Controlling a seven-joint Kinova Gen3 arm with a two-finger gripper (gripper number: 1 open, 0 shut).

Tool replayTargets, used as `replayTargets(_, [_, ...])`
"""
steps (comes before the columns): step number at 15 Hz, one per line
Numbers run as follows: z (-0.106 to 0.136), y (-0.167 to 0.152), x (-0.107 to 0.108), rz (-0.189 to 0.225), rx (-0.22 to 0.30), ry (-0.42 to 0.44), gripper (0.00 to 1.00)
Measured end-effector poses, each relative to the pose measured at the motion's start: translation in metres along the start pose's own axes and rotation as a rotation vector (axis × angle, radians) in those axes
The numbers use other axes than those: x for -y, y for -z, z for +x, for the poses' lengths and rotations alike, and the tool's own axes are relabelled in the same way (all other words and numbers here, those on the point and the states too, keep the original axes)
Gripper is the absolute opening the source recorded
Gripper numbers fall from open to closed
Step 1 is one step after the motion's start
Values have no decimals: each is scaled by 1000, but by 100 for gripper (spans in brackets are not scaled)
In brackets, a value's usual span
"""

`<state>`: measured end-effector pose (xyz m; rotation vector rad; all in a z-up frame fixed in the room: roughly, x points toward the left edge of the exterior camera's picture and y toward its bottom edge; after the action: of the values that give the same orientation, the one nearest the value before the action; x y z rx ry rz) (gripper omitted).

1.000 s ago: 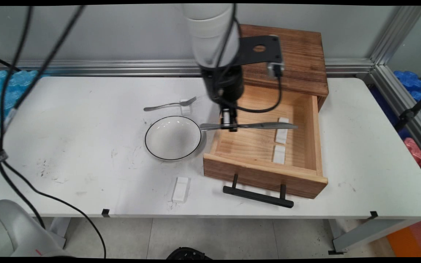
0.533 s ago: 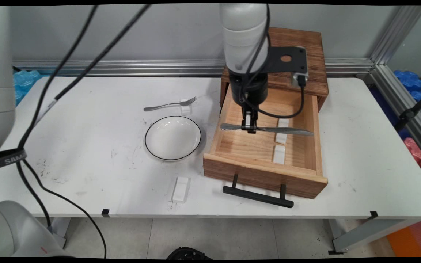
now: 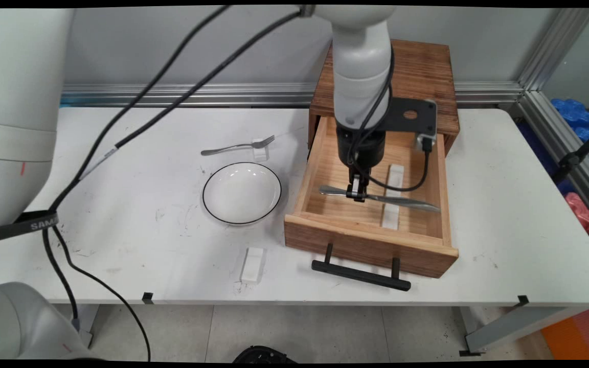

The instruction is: Place the picked object into the drawer

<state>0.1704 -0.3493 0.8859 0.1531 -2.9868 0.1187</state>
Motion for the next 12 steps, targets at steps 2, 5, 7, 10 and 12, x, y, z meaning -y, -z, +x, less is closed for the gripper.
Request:
replayTargets(2, [1, -14, 3, -8, 8, -14, 0])
replayTargets(5, [0, -30, 6, -17, 17, -28, 0])
replayTargets(7, [-1, -40, 9, -22, 23, -33, 0])
replayTargets(10, [-3, -54, 13, -28, 28, -41, 0])
replayTargets(12, [-3, -60, 15, -31, 29, -41, 0])
